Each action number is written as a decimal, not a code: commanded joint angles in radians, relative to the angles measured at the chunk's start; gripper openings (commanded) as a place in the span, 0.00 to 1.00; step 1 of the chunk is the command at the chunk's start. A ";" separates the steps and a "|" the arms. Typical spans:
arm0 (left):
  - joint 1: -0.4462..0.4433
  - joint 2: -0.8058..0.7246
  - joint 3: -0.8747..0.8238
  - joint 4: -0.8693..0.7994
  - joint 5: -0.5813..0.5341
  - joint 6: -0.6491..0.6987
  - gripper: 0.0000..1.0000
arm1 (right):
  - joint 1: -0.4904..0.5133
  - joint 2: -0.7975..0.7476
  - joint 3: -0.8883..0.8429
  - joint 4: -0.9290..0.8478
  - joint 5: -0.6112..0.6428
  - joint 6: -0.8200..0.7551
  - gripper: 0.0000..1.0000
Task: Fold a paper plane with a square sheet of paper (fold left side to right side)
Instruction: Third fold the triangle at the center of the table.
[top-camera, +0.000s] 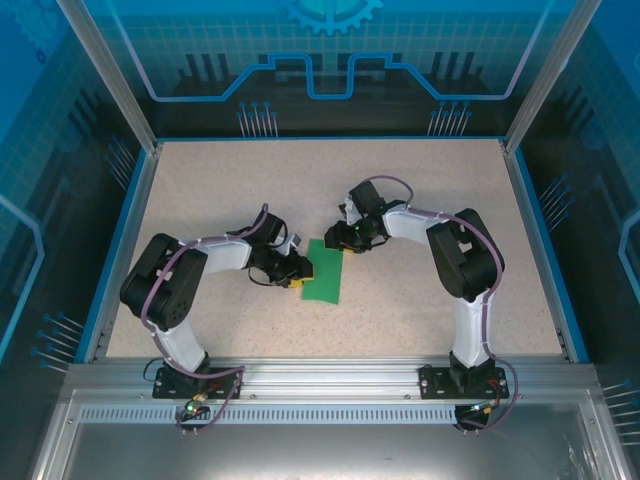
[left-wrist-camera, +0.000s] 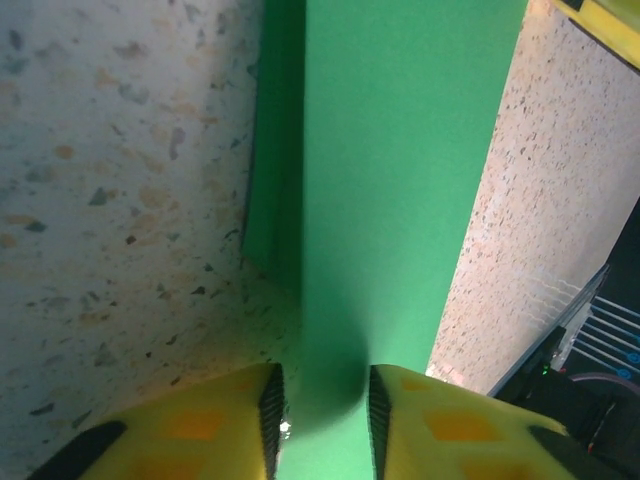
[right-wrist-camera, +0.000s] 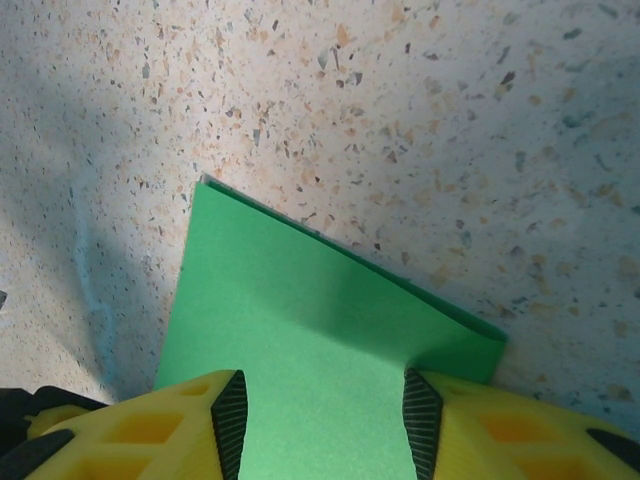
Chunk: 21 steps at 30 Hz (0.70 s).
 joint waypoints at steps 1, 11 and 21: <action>-0.005 -0.016 -0.004 -0.021 0.024 0.014 0.22 | 0.013 0.016 0.023 -0.008 0.019 -0.020 0.50; -0.027 -0.028 -0.012 -0.018 0.026 -0.013 0.11 | 0.014 -0.172 -0.054 -0.006 0.166 -0.165 0.69; -0.051 -0.003 -0.004 0.020 0.054 -0.206 0.03 | 0.124 -0.566 -0.380 0.047 0.293 -0.419 0.72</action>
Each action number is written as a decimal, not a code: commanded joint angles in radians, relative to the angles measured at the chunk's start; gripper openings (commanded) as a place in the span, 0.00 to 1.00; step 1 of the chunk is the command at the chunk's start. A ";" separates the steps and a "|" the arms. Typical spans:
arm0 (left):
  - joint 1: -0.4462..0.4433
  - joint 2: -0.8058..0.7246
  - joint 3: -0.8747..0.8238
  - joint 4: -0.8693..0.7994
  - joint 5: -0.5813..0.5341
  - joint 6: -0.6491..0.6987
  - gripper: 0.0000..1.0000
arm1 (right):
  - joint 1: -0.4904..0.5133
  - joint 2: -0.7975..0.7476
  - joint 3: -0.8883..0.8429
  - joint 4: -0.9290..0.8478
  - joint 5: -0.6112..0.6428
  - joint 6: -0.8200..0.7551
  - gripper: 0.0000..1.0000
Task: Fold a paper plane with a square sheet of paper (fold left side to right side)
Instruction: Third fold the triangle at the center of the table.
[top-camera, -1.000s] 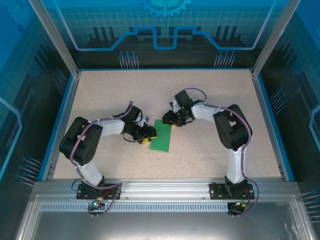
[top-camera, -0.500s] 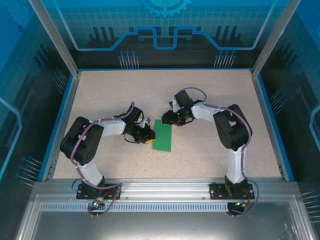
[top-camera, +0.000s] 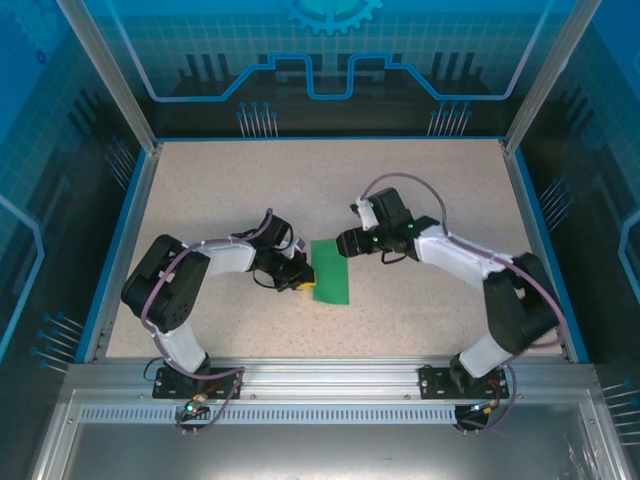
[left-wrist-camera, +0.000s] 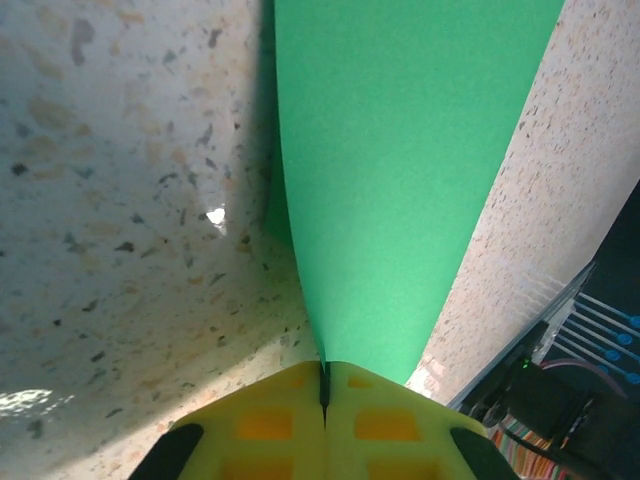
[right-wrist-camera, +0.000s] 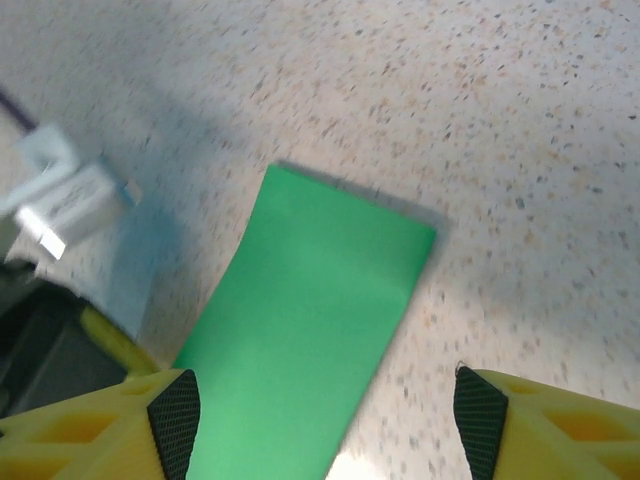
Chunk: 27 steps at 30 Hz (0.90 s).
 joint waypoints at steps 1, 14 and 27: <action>-0.004 0.000 -0.004 0.021 0.049 -0.114 0.02 | 0.108 -0.119 -0.099 -0.002 0.096 -0.161 0.72; -0.004 -0.002 0.036 -0.043 0.088 -0.139 0.00 | 0.582 -0.147 -0.253 0.044 0.571 -0.300 0.89; -0.004 0.002 0.043 -0.057 0.100 -0.128 0.00 | 0.602 0.047 -0.160 0.133 0.653 -0.403 0.82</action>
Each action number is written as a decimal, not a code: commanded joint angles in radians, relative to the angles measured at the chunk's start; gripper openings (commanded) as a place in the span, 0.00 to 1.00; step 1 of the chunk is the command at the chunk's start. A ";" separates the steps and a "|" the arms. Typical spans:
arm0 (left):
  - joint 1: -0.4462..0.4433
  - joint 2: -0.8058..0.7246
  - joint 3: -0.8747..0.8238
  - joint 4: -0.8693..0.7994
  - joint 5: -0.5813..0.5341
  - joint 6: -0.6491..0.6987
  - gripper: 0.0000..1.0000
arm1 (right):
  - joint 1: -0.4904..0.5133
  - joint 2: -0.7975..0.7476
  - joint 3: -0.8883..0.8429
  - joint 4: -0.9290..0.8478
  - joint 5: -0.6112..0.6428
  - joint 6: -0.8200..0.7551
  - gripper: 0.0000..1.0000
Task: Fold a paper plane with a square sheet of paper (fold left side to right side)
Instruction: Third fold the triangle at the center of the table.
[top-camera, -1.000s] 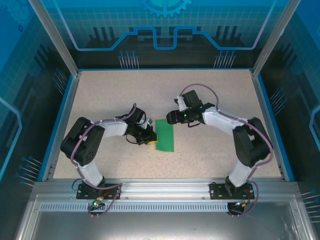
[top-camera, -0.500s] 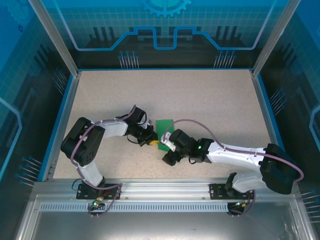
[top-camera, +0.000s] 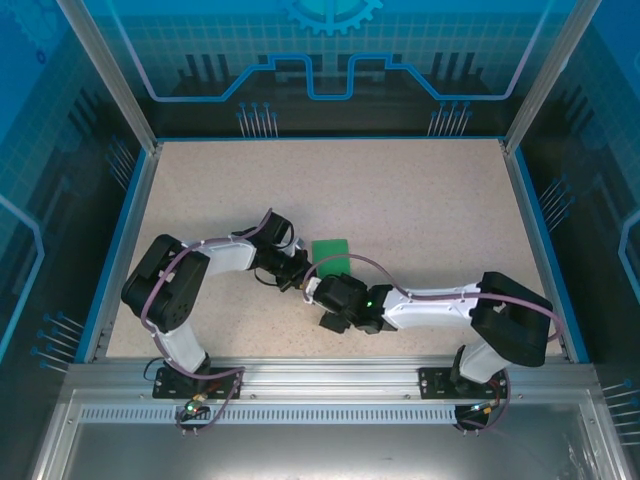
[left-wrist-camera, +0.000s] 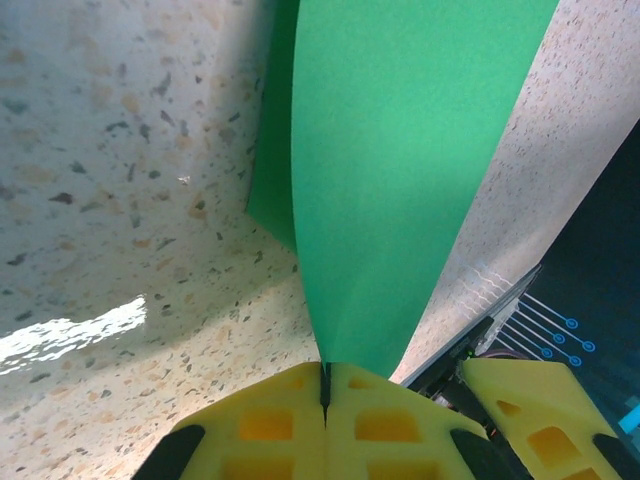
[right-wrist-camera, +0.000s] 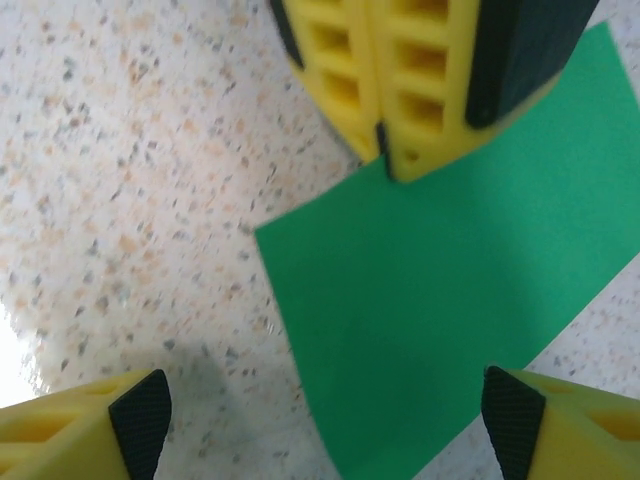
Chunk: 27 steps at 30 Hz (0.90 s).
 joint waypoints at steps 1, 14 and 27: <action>-0.004 0.003 0.028 -0.051 0.037 -0.012 0.00 | 0.011 0.039 0.039 0.065 0.038 -0.035 0.80; -0.004 0.012 0.038 -0.074 0.035 0.003 0.00 | 0.002 0.041 0.055 0.106 0.000 -0.033 0.40; -0.001 0.007 0.049 -0.116 0.006 0.033 0.07 | -0.070 -0.009 0.016 0.063 -0.187 0.035 0.00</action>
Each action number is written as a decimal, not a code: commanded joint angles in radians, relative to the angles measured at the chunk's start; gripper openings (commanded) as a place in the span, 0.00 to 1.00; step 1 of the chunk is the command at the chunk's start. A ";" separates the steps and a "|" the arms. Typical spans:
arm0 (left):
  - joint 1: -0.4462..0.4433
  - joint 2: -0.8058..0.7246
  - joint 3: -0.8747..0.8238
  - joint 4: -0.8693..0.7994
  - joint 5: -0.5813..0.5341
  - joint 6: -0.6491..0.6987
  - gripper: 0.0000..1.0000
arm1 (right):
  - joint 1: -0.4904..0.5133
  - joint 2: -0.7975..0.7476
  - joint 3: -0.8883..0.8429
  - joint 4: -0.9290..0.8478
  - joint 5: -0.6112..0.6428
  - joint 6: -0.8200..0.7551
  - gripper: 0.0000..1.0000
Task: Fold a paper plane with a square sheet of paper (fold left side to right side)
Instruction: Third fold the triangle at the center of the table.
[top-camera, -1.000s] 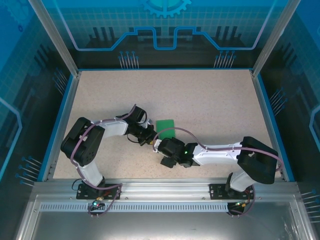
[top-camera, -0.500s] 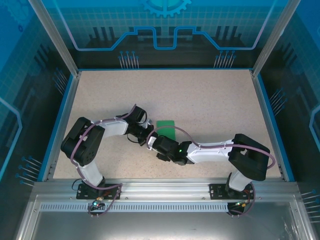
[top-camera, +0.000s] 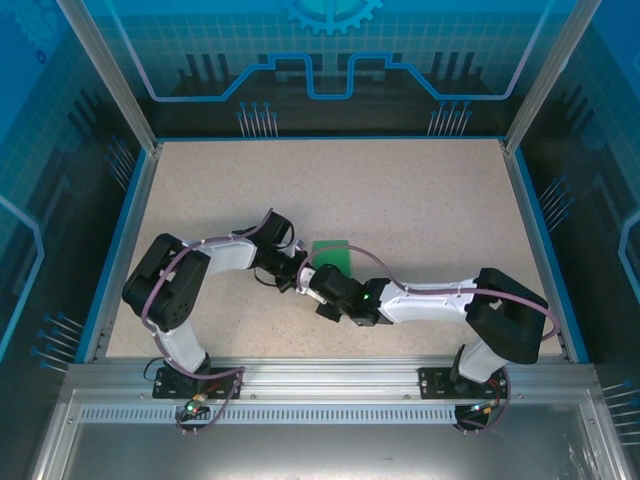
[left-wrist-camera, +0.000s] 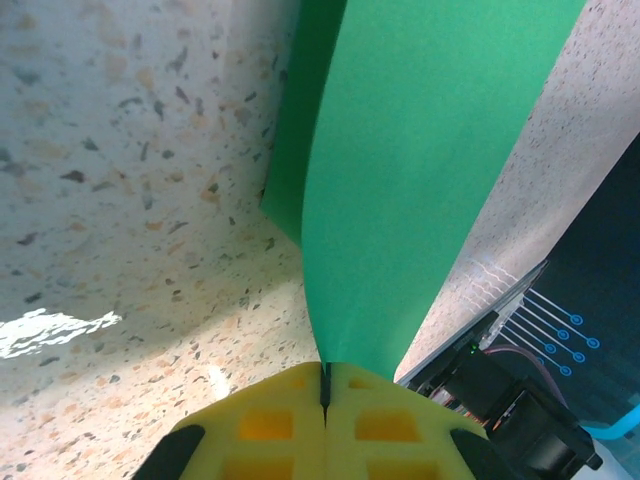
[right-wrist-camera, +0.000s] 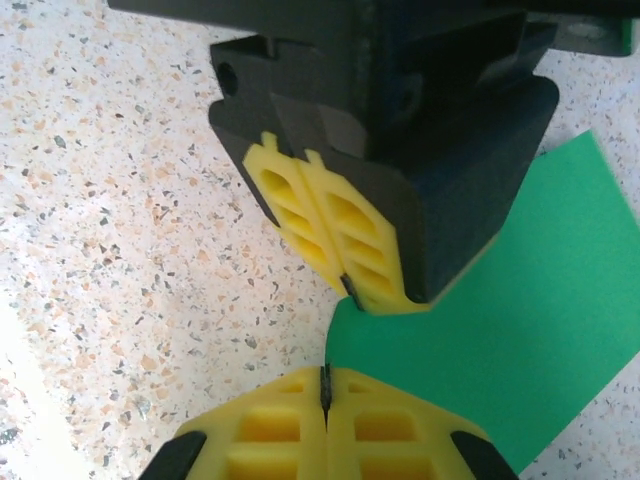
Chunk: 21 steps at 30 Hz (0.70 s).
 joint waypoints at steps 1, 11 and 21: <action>0.001 -0.009 0.037 -0.084 -0.004 0.028 0.11 | -0.033 -0.023 -0.023 -0.013 -0.091 0.037 0.00; 0.103 -0.146 0.076 -0.254 -0.056 0.154 0.38 | -0.100 -0.010 -0.042 -0.019 -0.235 0.104 0.00; 0.037 0.144 0.361 -0.234 -0.001 0.228 0.20 | -0.123 0.004 -0.040 -0.017 -0.291 0.137 0.00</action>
